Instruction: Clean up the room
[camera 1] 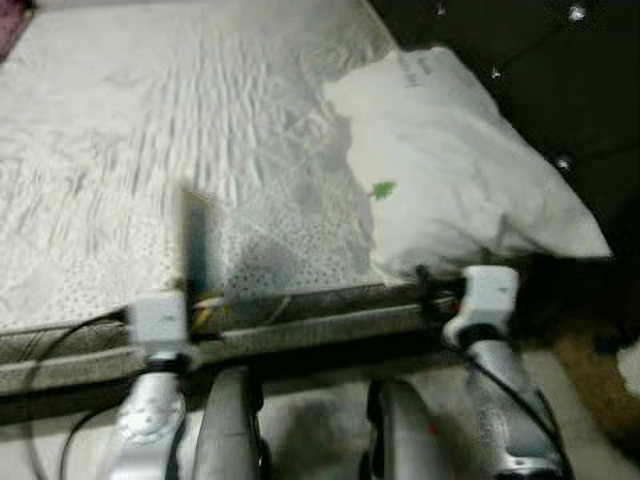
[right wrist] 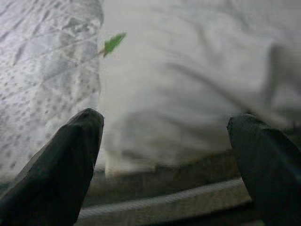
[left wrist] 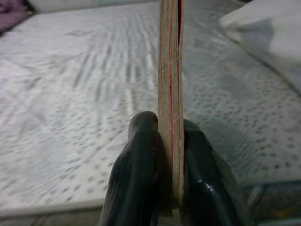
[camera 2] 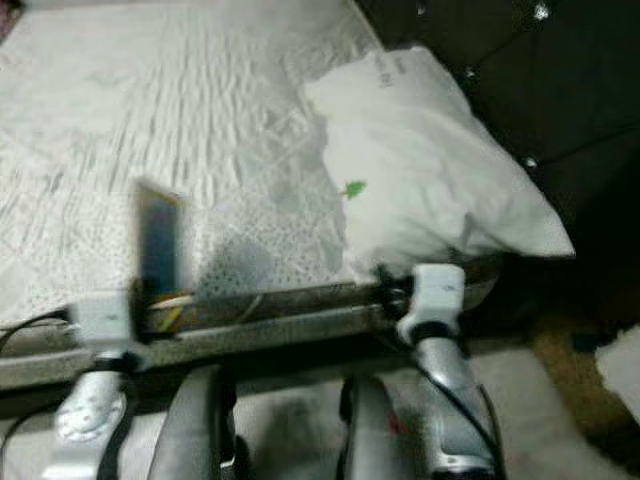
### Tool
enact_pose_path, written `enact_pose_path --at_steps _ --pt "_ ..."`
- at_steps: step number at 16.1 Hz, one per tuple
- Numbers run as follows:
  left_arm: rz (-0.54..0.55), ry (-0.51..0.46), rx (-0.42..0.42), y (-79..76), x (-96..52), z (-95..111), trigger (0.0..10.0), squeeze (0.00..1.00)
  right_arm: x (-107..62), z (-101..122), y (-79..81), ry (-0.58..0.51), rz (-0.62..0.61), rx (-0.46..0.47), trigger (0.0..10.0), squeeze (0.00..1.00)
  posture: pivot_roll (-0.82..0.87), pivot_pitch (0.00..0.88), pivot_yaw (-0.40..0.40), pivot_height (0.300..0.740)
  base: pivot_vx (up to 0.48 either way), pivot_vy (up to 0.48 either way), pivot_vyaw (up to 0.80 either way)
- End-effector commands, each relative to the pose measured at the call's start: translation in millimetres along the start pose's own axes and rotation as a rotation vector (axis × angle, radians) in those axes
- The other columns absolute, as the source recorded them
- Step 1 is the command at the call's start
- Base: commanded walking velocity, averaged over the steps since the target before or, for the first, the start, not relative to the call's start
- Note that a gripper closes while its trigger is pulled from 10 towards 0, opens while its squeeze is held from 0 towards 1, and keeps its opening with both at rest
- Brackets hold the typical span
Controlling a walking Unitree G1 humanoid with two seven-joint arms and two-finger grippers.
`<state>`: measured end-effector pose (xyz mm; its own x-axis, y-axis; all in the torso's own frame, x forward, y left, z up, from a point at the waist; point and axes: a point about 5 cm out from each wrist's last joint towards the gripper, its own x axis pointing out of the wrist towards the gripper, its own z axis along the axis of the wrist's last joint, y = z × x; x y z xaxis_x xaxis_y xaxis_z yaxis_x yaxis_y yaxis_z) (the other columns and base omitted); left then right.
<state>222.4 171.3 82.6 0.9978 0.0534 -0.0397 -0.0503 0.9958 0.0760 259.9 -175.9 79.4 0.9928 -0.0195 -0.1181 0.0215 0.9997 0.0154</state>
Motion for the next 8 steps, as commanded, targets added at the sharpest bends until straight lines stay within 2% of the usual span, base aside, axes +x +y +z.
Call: enact_pose_path --at_steps 1,2,4,6,8 --pt "0.049 -0.028 0.028 15.4 0.8 6.1 10.0 0.00 2.6 3.4 12.0 -0.011 0.032 0.020 10.0 0.00 0.02 0.122 0.007 0.574 0.371 0.000 0.00" --pt "0.037 -0.031 0.022 14.0 1.1 6.2 10.0 0.00 2.7 3.2 11.7 -0.011 0.030 0.022 10.0 0.00 0.03 0.121 0.007 0.574 0.270 0.000 0.00" --pt "0.032 -0.023 0.016 13.5 1.0 5.5 10.0 0.00 2.8 3.2 11.7 -0.010 0.029 0.023 10.0 0.00 0.03 0.121 0.007 0.574 0.000 0.000 0.00" --pt "-0.036 0.008 0.011 6.0 3.4 2.2 10.0 0.00 2.5 3.0 10.6 -0.010 0.025 0.023 10.0 0.00 0.02 0.121 0.006 0.574 0.000 0.000 0.00" --pt "-0.138 0.046 -0.067 -5.9 8.9 -1.2 10.0 0.00 2.4 3.1 10.2 -0.009 0.022 0.022 10.0 0.00 0.02 0.120 0.004 0.574 0.000 0.000 0.00"
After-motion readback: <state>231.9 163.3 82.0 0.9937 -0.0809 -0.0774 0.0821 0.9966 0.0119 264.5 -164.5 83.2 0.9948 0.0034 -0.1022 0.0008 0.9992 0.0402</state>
